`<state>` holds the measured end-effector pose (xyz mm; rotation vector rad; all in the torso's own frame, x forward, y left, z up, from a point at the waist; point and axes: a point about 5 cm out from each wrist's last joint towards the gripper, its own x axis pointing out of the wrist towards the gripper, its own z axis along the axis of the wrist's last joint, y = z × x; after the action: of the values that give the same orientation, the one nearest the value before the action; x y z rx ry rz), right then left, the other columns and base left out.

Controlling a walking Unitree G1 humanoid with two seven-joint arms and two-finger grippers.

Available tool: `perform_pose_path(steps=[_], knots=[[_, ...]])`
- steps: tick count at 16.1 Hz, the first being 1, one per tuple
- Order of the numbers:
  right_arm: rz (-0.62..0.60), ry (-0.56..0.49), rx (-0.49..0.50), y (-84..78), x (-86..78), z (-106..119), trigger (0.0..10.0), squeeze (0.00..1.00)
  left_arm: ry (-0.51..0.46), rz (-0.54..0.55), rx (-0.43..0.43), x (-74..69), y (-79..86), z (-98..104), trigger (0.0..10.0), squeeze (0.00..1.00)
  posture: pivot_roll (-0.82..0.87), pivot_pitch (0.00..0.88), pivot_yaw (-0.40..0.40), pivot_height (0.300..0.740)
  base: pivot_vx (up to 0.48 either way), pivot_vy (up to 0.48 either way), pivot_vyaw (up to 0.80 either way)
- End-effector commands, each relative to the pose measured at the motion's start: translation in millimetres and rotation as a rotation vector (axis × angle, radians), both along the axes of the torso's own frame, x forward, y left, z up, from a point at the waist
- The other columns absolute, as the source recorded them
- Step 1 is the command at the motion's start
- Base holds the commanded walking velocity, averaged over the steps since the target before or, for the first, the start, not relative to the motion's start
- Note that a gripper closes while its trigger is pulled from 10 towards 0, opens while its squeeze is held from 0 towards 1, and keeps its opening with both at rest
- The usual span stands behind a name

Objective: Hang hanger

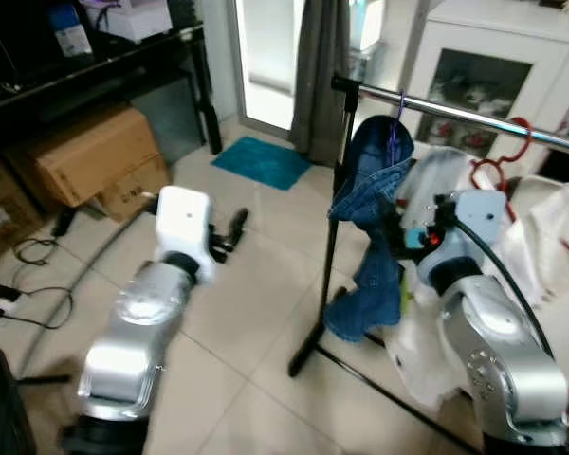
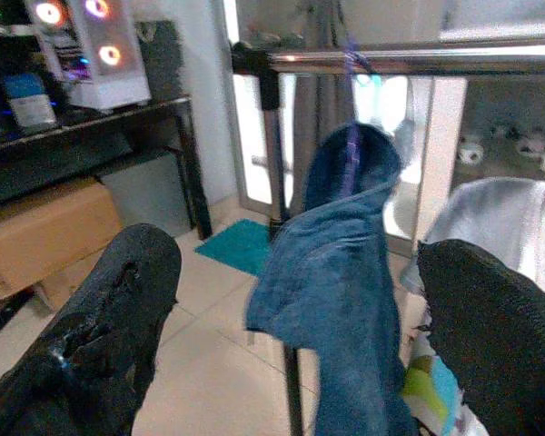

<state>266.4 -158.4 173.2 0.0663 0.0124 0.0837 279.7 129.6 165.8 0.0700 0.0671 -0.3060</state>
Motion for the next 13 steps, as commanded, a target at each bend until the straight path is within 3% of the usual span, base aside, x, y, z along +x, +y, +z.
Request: perform_pose_path(steps=[1,8,13], knots=[[0.013,-0.03,0.005,3.3,1.0,6.9,10.0,0.0,-0.013,0.018,0.019,0.2,6.4,3.6,10.0,0.0,-0.13,0.007,0.028,0.74,0.262,0.0,0.0],[-0.007,-0.031,-0.002,1.6,6.8,14.7,10.0,0.0,-0.021,-0.004,0.051,-1.5,6.9,3.8,10.0,0.0,-0.13,0.009,0.015,0.74,0.261,0.0,0.0],[0.021,-0.04,-0.013,6.1,9.3,20.7,10.0,0.0,-0.017,-0.036,0.063,-3.5,4.0,2.3,10.0,0.0,-0.13,0.009,0.009,0.74,0.048,0.0,-0.59]])
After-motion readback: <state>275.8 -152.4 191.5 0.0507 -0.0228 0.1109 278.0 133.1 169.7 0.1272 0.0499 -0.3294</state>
